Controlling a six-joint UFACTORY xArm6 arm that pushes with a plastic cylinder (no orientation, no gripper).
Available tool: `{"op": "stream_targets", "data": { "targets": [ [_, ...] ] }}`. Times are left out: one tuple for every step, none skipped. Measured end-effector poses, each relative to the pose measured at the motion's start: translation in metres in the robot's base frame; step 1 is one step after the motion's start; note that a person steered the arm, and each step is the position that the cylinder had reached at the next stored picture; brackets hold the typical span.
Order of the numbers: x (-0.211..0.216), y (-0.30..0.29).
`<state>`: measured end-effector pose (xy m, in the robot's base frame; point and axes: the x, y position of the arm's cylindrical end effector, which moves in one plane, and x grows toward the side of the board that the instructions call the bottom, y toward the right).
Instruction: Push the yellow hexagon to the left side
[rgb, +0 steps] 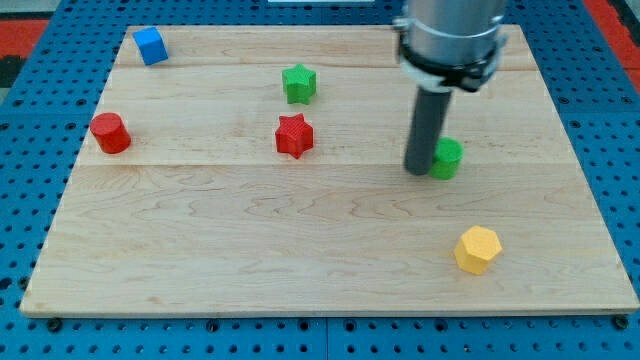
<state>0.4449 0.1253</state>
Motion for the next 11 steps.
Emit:
{"op": "stream_targets", "data": {
  "targets": [
    [-0.012, 0.011],
    [-0.004, -0.021],
    [0.006, -0.053],
    [0.006, -0.019],
    [0.006, 0.016],
    [0.015, 0.007],
    [0.021, -0.005],
    [0.022, 0.022],
    [0.022, 0.115],
    [0.049, 0.155],
    [0.090, 0.155]
  ]
}}
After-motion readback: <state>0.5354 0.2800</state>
